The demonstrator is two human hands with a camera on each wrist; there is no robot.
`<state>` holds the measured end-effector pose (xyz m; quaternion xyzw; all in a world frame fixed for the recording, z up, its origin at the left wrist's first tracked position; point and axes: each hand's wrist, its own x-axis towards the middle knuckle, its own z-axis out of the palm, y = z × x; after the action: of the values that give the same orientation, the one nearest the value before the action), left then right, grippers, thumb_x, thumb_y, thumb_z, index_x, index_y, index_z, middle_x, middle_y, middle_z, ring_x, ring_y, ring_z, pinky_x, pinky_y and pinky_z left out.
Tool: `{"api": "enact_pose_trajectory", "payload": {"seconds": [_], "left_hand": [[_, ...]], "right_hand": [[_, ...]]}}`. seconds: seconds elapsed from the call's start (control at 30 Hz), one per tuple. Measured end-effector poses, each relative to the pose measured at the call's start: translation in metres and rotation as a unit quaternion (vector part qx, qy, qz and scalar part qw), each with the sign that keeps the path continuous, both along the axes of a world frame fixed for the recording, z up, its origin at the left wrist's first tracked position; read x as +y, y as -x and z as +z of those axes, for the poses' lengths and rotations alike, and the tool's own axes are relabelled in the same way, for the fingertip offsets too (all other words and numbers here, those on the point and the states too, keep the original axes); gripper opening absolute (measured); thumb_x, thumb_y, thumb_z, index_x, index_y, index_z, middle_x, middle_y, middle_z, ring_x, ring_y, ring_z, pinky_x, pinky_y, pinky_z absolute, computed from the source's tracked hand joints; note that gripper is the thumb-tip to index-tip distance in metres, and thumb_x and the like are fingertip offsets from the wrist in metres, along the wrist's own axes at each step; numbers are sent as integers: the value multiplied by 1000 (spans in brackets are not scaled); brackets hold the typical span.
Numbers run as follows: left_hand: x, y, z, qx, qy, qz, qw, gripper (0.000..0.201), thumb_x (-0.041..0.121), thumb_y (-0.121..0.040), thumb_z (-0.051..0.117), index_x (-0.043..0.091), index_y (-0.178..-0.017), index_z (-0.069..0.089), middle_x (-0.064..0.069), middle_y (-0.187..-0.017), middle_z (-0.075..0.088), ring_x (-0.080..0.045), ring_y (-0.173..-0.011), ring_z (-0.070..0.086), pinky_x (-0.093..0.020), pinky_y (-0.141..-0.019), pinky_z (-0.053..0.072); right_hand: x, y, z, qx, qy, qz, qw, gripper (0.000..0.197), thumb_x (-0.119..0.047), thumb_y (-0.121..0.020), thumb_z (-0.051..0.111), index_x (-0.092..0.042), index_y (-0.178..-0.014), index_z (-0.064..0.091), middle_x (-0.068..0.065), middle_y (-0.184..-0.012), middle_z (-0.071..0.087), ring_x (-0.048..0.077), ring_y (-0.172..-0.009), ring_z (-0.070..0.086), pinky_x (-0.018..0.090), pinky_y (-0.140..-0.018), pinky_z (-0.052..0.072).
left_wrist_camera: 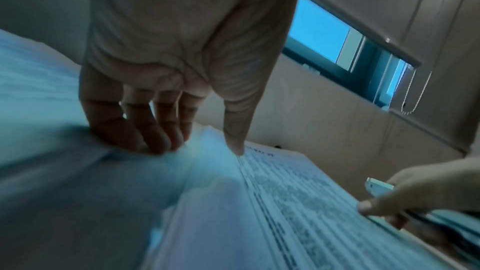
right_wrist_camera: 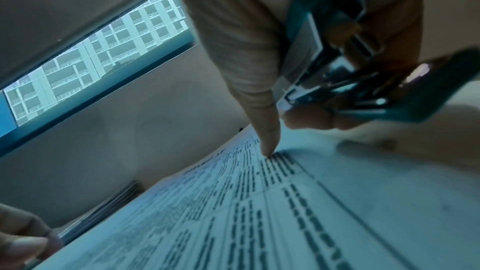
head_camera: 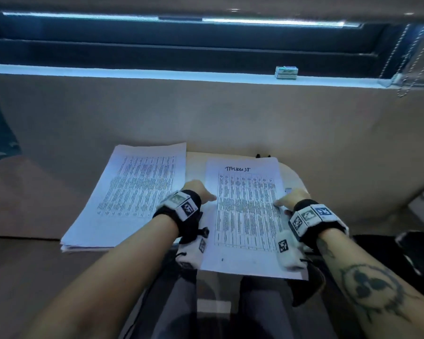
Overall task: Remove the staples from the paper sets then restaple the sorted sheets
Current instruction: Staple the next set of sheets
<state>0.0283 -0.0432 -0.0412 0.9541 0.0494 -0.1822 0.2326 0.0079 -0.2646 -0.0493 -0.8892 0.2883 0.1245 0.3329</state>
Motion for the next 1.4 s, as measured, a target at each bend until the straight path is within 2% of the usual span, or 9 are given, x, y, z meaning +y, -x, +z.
{"api": "enact_pose_trajectory", "payload": {"seconds": [0.1,0.27,0.53,0.7,0.83,0.93,1.07,1.2,1.4], "left_hand": [[-8,-6,-3,20,-9,8,1000,32,28,-88,62,2,-103,53,-6,-87,52,-19,-84,51,-25,-75,47],[-6,-8,-3,43,-7,32,999,34,22,-90,60,-2,-113,51,-13,-108,59,-24,-94,57,-26,-83,47],[-7,-5,0,64,-4,28,998,43,24,-87,63,-1,-120,51,-13,-117,60,-27,-106,60,-29,-83,48],[-7,-4,-2,58,53,34,996,39,24,-89,61,-3,-117,55,-12,-99,58,-24,-88,55,-25,-69,44],[-11,1,0,58,67,25,996,53,28,-92,57,-4,-131,41,-17,-131,50,-28,-118,50,-27,-85,41],[-8,0,5,98,102,25,990,57,33,-92,55,-4,-133,40,-19,-131,50,-32,-120,50,-35,-99,40],[0,6,7,141,291,66,944,46,20,-94,53,-6,-130,43,-25,-133,49,-38,-121,50,-38,-86,48],[6,15,27,114,498,36,859,21,9,-97,42,2,-111,56,-11,-106,68,-18,-97,66,-24,-78,54],[-8,20,99,-158,606,-21,779,10,9,-93,52,15,-95,60,-1,-82,68,-15,-76,63,-22,-68,54]], "right_hand": [[-2,1,1,-2,-26,-3,1000,35,-13,-83,70,-16,-99,39,5,-60,51,16,-53,50,25,-50,41],[-7,5,-5,-5,-48,-13,999,30,-17,-84,69,-4,-71,45,5,-59,51,15,-50,46,25,-47,33],[-9,6,-8,-16,-57,-8,998,30,-19,-84,69,-8,-67,47,3,-61,53,13,-51,48,23,-46,33],[-8,6,-11,-34,-16,11,999,17,-17,-82,70,-5,-78,58,4,-58,58,16,-49,52,23,-50,41],[-8,4,-13,-53,-17,8,998,16,-11,-81,69,-2,-92,62,5,-61,60,20,-55,58,24,-55,46],[-8,6,-5,-17,-124,-2,992,30,-12,-81,71,6,-99,54,10,-80,58,27,-84,58,30,-64,45],[-14,11,-1,7,-184,25,983,42,-25,-76,76,2,-104,60,14,-92,64,25,-69,57,32,-66,46],[-21,18,17,-174,-261,1,949,14,-5,-79,70,-6,-75,57,12,-70,59,20,-48,52,24,-45,48],[-3,30,85,-493,-102,-41,863,25,-19,-83,66,-17,-65,48,1,-64,53,21,-68,56,37,-65,48]]}}
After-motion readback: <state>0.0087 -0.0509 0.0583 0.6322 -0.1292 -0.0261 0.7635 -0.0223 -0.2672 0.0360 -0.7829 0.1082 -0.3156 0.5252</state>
